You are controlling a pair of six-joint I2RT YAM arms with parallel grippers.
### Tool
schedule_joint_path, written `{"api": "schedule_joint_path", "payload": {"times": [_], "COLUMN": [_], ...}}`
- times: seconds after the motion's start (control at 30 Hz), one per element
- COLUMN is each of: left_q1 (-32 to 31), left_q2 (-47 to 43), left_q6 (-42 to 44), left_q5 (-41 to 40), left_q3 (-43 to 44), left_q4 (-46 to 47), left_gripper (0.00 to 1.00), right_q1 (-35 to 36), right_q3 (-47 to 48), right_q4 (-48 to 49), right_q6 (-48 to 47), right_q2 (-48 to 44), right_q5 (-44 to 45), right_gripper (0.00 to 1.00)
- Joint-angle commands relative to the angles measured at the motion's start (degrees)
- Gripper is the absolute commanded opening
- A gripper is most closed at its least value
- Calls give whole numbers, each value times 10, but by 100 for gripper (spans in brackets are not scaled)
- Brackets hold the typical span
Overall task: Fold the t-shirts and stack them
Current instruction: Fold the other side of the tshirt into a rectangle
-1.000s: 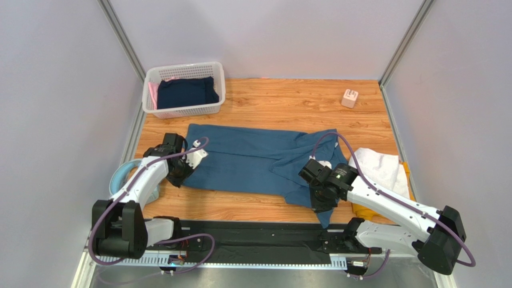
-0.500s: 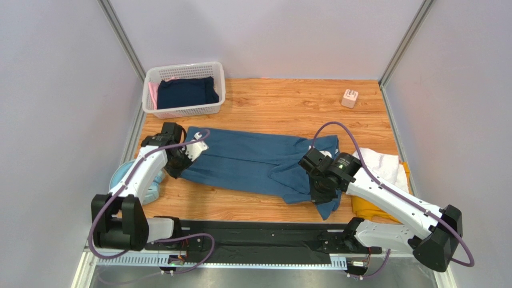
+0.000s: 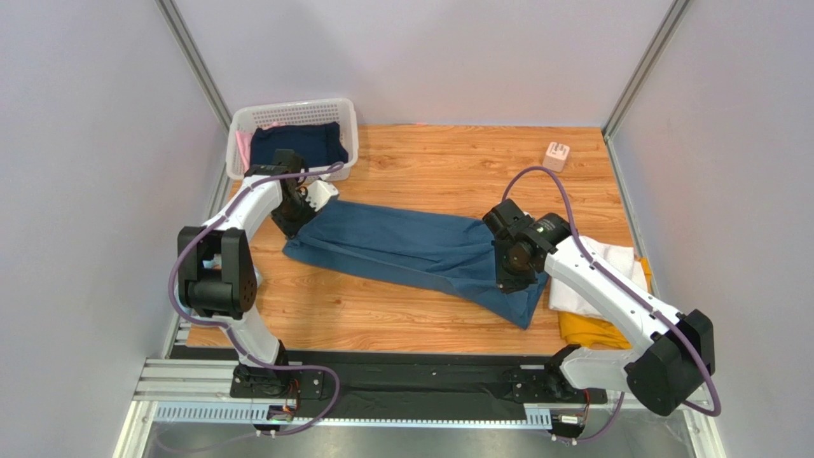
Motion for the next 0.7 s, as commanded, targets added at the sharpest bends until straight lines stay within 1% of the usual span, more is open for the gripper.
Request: {"api": "schedule_joint_path", "payload": {"times": [0.0,0.03,0.23,0.3,0.33,0.4,0.43,0.47,0.5,0.53,0.57,0.6,0.63,0.67], "left_q1": [4,4,3,4,4,4,4,4,4,4,4,4,4,4], "left_q2": [42,49,85,93,96,101,102,101,100,99,96,94,91,77], "left_q6": [6,5,6,0,-1,-8,-11,-14,-20,-24,-30,-31,-30,-30], "left_q5": [-9,-24,-39,-52,-57,-77,-85,-92,-108,-122,-136,-169,-184,-194], "left_q3": [47,53,88,97,101,107,109,109,108,105,101,96,92,84], "left_q4": [0,0,7,19,31,48,67,73,83,108,121,146,157,164], "left_gripper": [4,4,3,7,13,21,29,32,39,41,48,57,60,60], "right_q1": [-30,-41,-68,-76,-78,-85,-87,-89,-95,-100,-102,-110,-114,-116], "right_q3": [27,29,37,38,38,38,36,35,35,34,34,34,35,40], "right_q4": [49,52,86,94,98,107,110,115,125,130,137,147,153,156], "right_q6": [-44,-47,-65,-67,-70,-70,-69,-68,-67,-65,-63,-62,-62,-60], "right_q2": [24,31,71,79,89,98,110,114,120,126,138,144,150,164], "right_q5": [10,11,4,7,7,14,13,12,12,13,11,7,5,10], "right_gripper": [0,0,0,0,0,0,0,0,0,0,0,0,0,0]}}
